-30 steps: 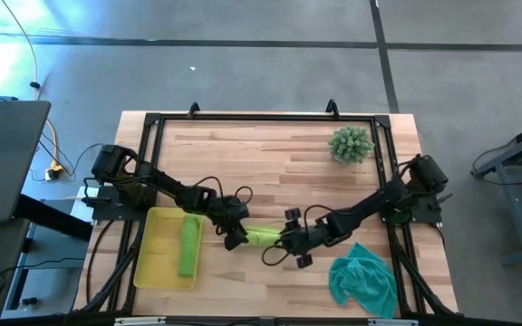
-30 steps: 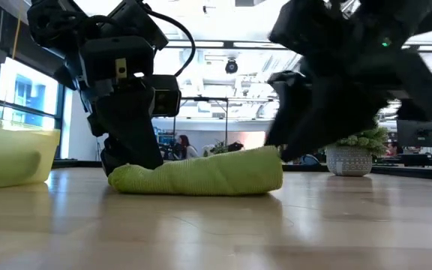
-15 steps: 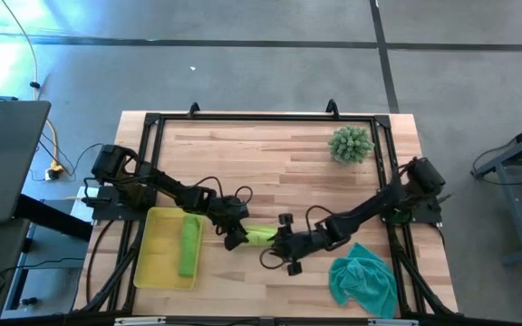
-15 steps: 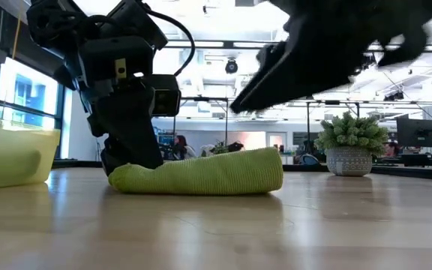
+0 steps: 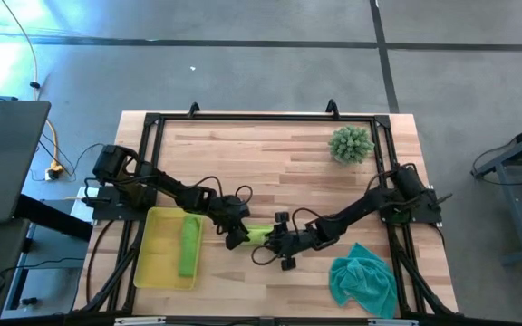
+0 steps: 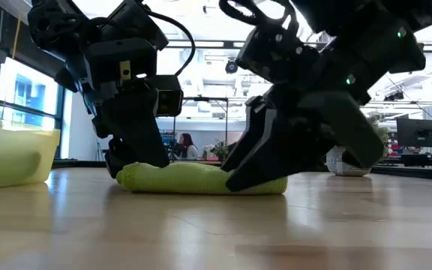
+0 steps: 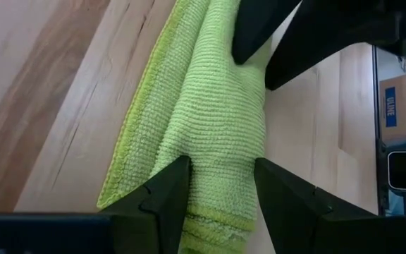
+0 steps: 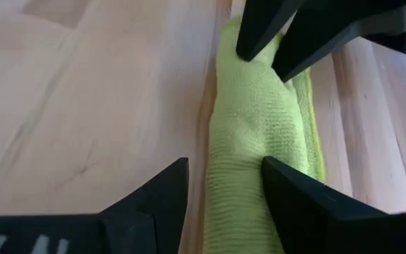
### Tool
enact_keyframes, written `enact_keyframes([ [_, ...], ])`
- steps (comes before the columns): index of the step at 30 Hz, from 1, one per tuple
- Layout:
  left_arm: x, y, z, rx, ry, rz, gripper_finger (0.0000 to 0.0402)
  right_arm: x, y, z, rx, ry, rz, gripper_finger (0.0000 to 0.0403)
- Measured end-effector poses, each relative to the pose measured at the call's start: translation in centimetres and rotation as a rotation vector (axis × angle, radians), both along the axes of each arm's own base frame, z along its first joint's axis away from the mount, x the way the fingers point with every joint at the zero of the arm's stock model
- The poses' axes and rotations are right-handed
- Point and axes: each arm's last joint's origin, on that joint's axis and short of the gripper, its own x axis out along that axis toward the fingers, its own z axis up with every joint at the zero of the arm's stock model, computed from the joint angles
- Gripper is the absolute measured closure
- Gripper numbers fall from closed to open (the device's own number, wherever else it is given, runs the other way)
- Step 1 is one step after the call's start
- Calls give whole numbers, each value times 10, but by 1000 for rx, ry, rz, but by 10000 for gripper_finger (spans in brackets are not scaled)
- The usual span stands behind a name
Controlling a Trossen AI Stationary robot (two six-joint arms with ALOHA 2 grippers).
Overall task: Roll microfiber towels into tight, uniform cylinder then place into a basket
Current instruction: Roll the light green microfiber towel
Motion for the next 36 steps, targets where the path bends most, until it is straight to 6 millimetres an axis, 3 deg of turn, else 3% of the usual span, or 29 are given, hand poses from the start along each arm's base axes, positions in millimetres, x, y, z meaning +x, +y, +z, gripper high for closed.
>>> enact_keyframes([
  [11,-2,-2,7,20,-48,-137,245,-1,-9,-15,43,85,-101,242],
  [22,-15,-4,50,136,-173,-294,245,-2,-15,-17,97,97,-217,388],
  [28,-17,-26,56,402,-247,-386,245,8,-33,-15,330,130,-237,390],
  [36,-20,-54,55,735,-260,-374,245,20,-69,-14,739,226,-253,397],
])
